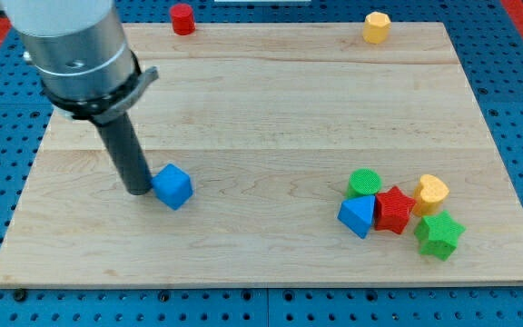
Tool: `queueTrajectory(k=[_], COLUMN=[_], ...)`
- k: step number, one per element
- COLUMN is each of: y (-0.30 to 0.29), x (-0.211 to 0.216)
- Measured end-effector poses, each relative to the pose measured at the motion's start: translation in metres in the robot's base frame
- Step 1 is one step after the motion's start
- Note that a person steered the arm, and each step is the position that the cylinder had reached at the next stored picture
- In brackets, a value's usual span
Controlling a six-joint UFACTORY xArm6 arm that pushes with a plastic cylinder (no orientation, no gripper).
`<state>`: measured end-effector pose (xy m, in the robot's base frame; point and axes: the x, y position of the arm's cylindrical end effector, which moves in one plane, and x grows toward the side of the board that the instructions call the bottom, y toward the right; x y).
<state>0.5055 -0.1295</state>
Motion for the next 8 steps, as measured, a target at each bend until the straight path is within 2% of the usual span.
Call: queueTrajectory(k=[1, 2, 3, 4, 5, 6, 7, 8], y=[0.069, 0.112, 0.098, 0.049, 0.096, 0.172, 0.162, 0.085], x=[0.000, 0.004, 0.012, 0.031, -0.019, -0.038, -0.015, -0.015])
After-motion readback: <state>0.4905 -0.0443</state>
